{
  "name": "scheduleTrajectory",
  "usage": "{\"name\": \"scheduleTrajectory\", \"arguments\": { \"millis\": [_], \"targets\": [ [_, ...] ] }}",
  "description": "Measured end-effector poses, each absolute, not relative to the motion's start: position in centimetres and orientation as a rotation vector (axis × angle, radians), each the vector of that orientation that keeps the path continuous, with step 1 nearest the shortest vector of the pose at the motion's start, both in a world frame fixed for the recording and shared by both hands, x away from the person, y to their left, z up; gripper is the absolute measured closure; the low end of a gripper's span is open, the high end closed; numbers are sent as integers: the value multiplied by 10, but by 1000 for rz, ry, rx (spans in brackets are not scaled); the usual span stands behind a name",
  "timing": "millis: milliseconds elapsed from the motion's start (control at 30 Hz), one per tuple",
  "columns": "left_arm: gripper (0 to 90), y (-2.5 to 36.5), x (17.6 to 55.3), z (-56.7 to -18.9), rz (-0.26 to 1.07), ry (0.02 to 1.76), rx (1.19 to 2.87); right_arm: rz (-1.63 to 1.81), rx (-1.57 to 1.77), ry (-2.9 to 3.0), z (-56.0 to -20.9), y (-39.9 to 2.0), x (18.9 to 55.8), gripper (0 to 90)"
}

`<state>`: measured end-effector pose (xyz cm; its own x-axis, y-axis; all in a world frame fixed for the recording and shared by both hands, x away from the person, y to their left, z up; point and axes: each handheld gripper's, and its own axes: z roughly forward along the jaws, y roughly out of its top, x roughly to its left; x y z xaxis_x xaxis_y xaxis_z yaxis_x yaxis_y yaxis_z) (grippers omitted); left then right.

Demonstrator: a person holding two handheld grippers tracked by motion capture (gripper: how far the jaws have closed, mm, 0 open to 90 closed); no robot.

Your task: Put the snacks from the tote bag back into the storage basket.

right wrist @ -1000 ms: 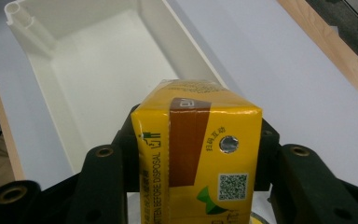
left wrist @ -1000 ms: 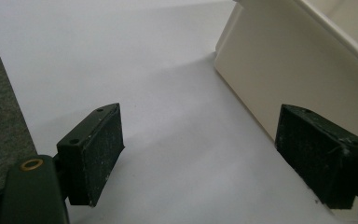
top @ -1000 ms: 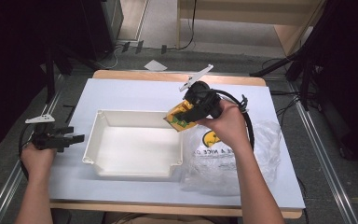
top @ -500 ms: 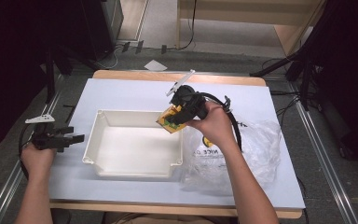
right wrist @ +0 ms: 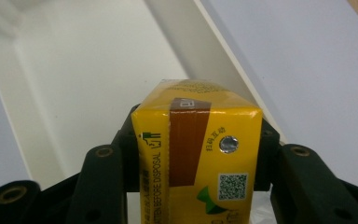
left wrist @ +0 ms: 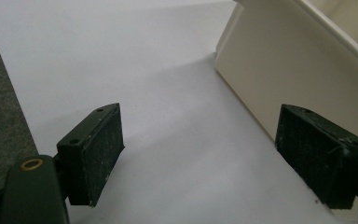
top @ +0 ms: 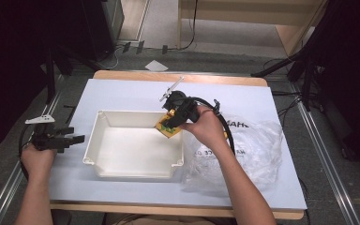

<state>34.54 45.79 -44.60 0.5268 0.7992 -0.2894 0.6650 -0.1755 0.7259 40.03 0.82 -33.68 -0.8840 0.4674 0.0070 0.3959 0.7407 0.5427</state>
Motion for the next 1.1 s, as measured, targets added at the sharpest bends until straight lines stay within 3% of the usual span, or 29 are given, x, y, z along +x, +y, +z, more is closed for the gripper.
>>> {"name": "scheduleTrajectory", "arguments": {
  "millis": [1100],
  "targets": [
    [163,459,345,-446,196,1199,1912,604,687,2882,-371,32,417,540]
  ]
}}
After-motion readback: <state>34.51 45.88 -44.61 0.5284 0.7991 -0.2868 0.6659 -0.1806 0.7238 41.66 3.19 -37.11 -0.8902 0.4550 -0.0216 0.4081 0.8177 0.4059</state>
